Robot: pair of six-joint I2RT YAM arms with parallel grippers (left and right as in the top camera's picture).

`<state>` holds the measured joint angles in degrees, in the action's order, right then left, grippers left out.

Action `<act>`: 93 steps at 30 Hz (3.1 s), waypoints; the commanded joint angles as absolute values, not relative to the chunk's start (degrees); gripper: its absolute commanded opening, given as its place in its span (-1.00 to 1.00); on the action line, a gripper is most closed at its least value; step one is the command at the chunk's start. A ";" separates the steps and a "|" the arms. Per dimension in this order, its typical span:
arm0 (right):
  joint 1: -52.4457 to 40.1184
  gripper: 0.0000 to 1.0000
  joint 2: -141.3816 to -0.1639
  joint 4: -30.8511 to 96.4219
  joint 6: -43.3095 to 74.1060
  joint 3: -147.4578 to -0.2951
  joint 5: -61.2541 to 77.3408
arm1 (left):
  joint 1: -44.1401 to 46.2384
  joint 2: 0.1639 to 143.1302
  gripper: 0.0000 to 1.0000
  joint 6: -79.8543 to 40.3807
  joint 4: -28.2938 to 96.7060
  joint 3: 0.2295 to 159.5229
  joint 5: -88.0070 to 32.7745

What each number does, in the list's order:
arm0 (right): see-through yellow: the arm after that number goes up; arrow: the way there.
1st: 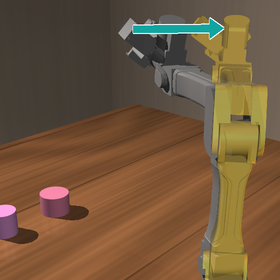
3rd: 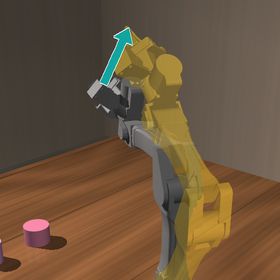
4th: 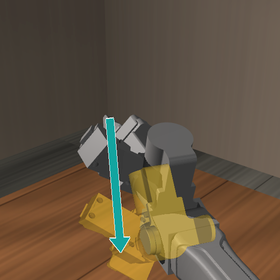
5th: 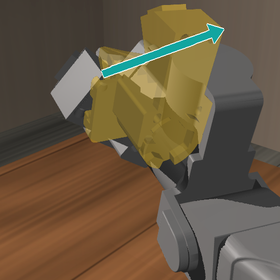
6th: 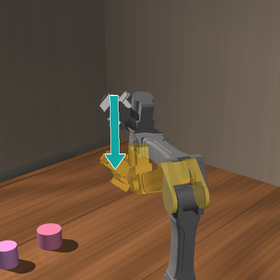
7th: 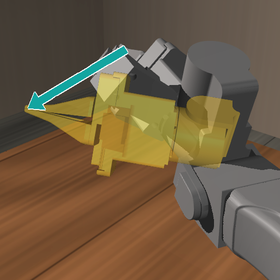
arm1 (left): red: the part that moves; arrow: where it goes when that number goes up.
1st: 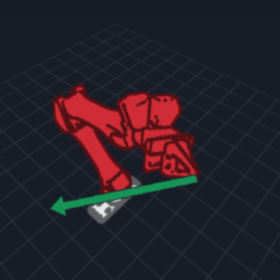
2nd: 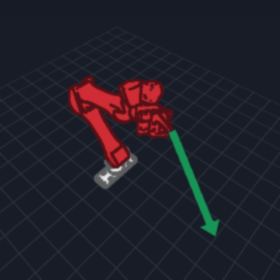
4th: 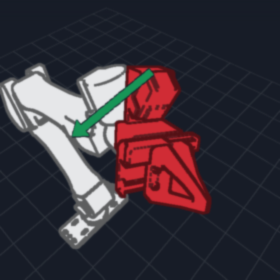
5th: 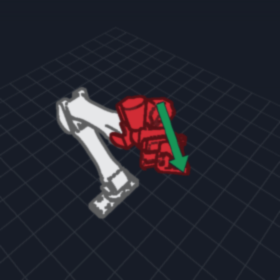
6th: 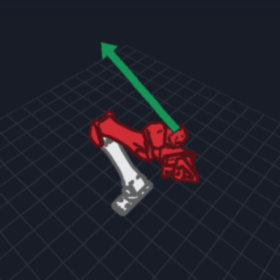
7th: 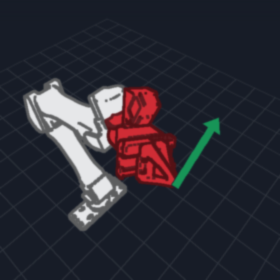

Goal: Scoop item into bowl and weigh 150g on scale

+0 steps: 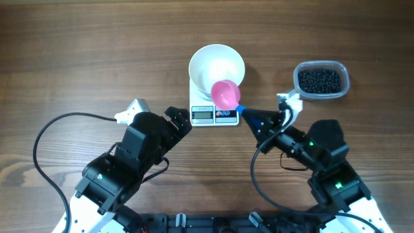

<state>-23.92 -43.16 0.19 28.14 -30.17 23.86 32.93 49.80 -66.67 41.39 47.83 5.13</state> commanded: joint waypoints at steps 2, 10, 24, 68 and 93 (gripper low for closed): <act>-19.07 -0.92 -40.27 0.34 26.92 -32.45 22.94 | 32.62 49.60 1.00 -65.80 41.41 47.57 6.48; -14.09 -0.91 -39.05 11.00 18.76 -40.80 22.50 | 32.62 49.60 -0.45 -65.80 41.39 47.57 6.11; -12.45 -0.91 -39.05 24.51 15.44 -50.15 14.55 | 32.93 50.70 -0.92 -60.58 37.32 47.57 4.67; -12.29 -0.91 -39.27 28.40 18.63 -53.69 5.76 | 44.16 99.77 -0.92 -46.98 14.28 55.90 16.10; -12.29 -0.91 -39.27 29.61 18.11 -53.69 5.74 | 44.14 104.62 -0.92 -46.98 9.76 55.90 17.04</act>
<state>-12.53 -39.42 29.65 17.93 -52.45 6.96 43.94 103.63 -46.24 10.00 55.16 15.59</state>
